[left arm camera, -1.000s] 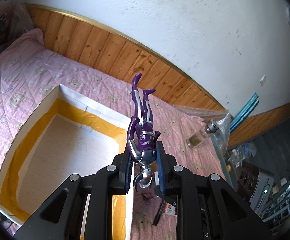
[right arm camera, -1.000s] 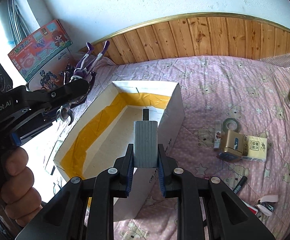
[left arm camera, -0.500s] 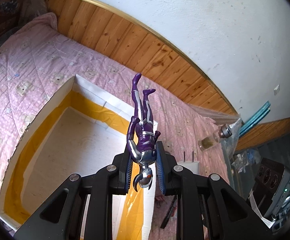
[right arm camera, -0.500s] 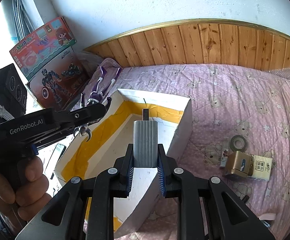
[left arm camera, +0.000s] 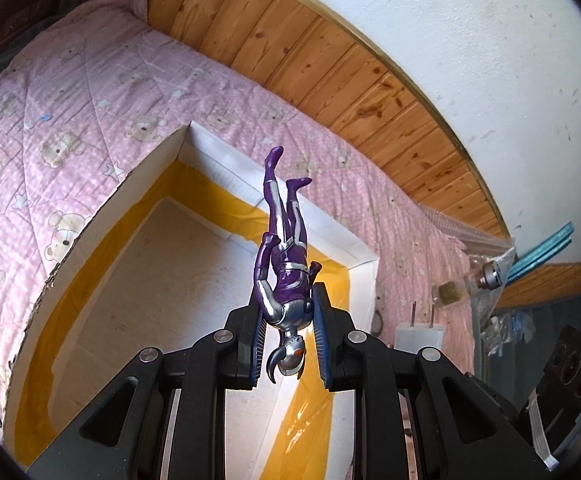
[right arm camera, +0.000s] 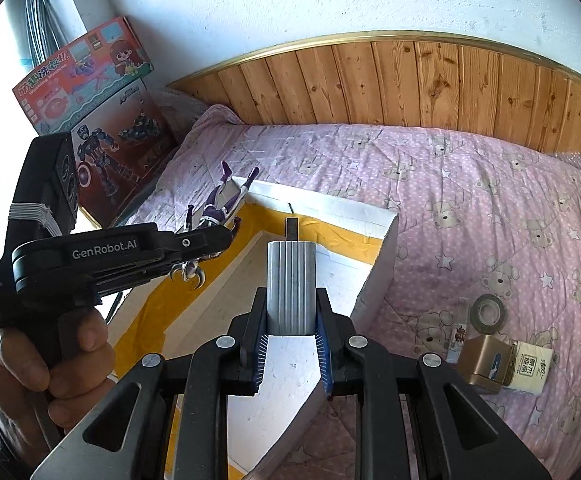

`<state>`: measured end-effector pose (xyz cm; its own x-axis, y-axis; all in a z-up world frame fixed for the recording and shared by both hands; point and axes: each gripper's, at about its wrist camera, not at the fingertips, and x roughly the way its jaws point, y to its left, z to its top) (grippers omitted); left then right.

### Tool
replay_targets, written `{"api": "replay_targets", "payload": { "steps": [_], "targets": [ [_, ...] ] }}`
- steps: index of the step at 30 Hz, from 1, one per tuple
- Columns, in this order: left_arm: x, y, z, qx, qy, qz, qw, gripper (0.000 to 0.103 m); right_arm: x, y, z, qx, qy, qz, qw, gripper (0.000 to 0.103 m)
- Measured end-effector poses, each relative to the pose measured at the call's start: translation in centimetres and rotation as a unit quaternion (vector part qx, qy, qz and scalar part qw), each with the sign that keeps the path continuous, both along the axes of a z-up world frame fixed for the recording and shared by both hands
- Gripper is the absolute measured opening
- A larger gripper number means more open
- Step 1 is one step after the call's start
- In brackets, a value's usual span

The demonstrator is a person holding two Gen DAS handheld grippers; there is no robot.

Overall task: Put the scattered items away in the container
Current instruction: 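Lift the purple figure with the left gripper and carry it over the box, then open the left gripper to drop the figure into the box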

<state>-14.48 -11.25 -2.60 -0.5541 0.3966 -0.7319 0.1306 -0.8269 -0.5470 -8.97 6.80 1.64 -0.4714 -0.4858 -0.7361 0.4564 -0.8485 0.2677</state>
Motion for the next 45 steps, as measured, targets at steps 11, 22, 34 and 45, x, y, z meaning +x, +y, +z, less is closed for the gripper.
{"api": "replay_targets", "payload": {
  "steps": [11,22,34,45],
  "targets": [
    [-2.1,0.1,-3.4,-0.03,-0.053,0.002,0.9981,0.022,-2.5,-3.5,-2.4,0.053,-0.009,0.036,0.998,0.022],
    [-3.5,0.4,-5.1,-0.032,-0.087,-0.007,0.9957,0.022,-4.8,-6.2,-5.2,0.134,-0.036,0.079,0.987,0.022],
    [-3.9,-0.5,-6.4,-0.019,-0.11,0.006,0.9938,0.026,-7.1,-7.2,-6.7,0.178,-0.05,0.075,0.98,0.023],
    [-2.4,0.0,-4.6,-0.023,-0.092,0.004,0.9955,0.028,-5.3,-5.7,-4.9,0.134,-0.046,0.064,0.988,0.023]
  ]
}}
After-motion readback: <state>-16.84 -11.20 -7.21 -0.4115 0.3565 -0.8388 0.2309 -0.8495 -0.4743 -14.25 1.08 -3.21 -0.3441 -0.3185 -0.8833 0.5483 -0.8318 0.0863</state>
